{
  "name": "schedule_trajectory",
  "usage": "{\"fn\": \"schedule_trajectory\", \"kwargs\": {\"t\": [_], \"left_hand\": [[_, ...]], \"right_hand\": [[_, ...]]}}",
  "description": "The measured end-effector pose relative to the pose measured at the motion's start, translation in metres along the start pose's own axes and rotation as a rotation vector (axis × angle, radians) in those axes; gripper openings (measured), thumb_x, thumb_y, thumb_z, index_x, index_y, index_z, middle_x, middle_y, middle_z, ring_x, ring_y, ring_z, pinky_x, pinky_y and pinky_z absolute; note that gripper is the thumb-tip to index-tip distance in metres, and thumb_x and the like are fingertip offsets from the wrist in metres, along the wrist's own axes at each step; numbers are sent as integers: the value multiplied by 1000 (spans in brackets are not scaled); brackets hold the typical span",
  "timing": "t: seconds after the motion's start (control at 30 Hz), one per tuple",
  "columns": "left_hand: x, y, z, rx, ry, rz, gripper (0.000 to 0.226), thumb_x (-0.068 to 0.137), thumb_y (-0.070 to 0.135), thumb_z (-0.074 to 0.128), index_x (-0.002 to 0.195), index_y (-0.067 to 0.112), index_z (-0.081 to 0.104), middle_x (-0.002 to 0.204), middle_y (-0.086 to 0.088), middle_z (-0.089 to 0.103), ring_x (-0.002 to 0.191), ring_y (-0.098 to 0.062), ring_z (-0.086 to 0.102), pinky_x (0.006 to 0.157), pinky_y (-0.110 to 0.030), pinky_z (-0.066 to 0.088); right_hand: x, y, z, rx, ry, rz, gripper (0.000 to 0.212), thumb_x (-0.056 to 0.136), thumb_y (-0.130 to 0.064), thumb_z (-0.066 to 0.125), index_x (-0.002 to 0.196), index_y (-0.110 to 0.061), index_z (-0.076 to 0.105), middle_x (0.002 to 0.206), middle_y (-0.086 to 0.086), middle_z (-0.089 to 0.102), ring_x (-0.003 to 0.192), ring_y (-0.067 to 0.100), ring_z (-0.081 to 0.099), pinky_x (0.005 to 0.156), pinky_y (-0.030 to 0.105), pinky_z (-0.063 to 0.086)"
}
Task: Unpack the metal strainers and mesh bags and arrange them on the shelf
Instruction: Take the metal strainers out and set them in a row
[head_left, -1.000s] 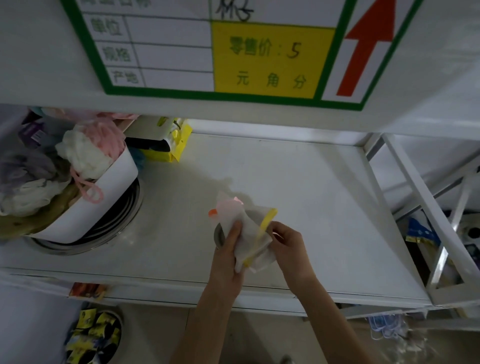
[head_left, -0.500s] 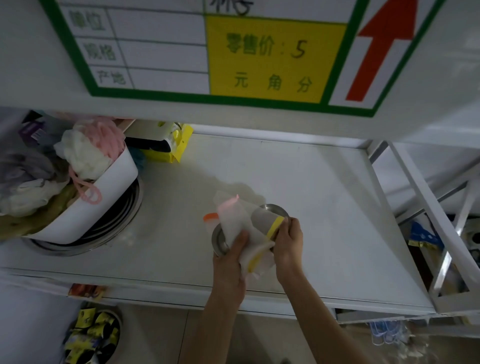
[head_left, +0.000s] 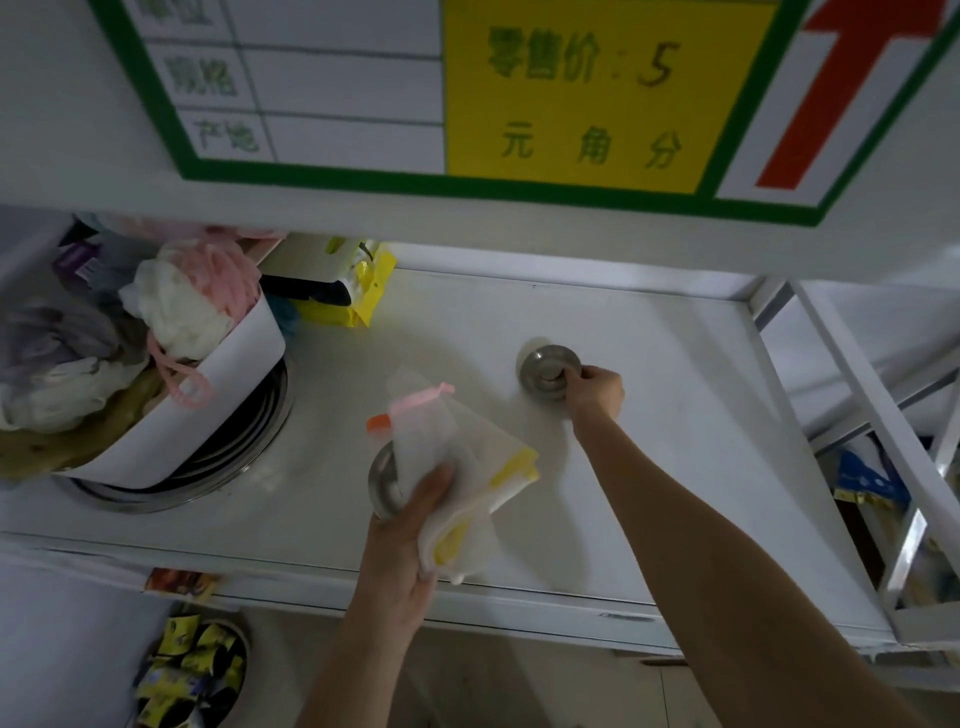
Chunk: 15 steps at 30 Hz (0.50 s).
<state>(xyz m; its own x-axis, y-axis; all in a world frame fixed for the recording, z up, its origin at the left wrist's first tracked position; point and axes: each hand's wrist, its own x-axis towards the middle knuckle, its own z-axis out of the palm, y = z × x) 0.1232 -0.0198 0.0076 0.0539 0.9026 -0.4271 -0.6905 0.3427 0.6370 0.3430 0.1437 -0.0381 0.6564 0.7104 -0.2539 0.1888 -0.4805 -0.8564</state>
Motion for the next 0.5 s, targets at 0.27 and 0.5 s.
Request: {"fn": "schedule_trajectory", "kwargs": {"t": [0.27,0.5], "left_hand": [[-9,4,6,63,-54,-25,51,73,10,71,123,0,63,108,-18,71,87,-24,72,64,-30,58],[-5,-2,10,237,-55,-116,46,68,9,76,112,0,69,99,-21,73,80,-27,72,63,-32,59]], "right_hand": [[5,10,-4,-206,113,-67,34,74,-38,78,98,-16,69,117,6,54,104,27,59,79,38,52],[-89,-45,-43,207,-111,-757,7,83,-15,73,88,-12,69,95,2,66,74,15,61,67,15,45]]}}
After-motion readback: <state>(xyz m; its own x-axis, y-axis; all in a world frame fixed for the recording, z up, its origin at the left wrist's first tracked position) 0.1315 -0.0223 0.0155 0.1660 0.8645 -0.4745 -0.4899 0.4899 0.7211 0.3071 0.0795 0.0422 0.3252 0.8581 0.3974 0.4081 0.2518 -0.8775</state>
